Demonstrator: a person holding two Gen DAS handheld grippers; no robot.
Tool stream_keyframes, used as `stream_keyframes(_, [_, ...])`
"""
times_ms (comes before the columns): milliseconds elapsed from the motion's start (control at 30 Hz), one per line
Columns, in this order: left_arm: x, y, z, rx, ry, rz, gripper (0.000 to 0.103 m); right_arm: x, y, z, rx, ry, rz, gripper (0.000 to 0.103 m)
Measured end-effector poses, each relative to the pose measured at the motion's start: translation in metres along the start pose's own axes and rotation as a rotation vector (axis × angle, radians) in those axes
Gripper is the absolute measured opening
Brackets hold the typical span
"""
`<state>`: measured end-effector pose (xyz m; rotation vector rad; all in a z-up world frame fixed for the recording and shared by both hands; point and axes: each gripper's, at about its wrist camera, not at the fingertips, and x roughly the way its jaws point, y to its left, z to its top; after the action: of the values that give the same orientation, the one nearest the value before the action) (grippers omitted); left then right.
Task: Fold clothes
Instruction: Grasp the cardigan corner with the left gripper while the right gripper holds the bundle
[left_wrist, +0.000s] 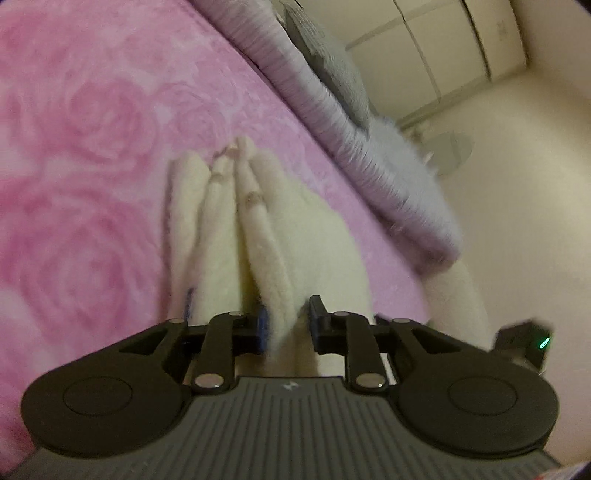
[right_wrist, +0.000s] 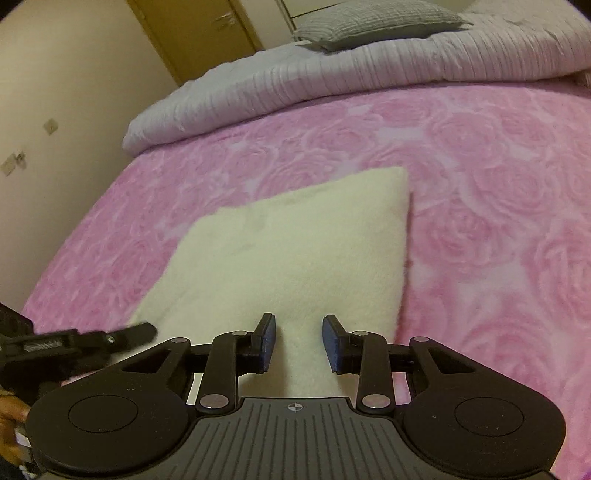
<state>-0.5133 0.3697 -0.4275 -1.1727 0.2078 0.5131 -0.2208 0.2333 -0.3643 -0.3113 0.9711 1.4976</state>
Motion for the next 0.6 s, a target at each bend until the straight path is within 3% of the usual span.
stream_keyframes(67, [-0.002, 0.004, 0.007, -0.041, -0.003, -0.014, 0.020, -0.010, -0.015, 0.000, 0.064, -0.005, 0.049, 0.034])
stream_keyframes(233, [-0.007, -0.001, 0.019, 0.002, -0.005, 0.001, 0.017, -0.028, -0.069, 0.014, 0.216, -0.044, -0.032, 0.034])
stream_keyframes(300, [-0.009, -0.003, 0.023, 0.027, -0.005, 0.008, 0.012, -0.020, -0.086, 0.010, 0.235, 0.037, -0.013, 0.034])
stream_keyframes(400, [-0.012, -0.007, 0.029, 0.065, -0.006, 0.019, 0.010, -0.003, -0.084, -0.003, 0.213, 0.101, 0.019, 0.033])
stream_keyframes(600, [-0.036, -0.003, 0.031, 0.106, -0.045, 0.065, 0.010, 0.003, -0.061, 0.000, 0.070, 0.085, 0.004, 0.033])
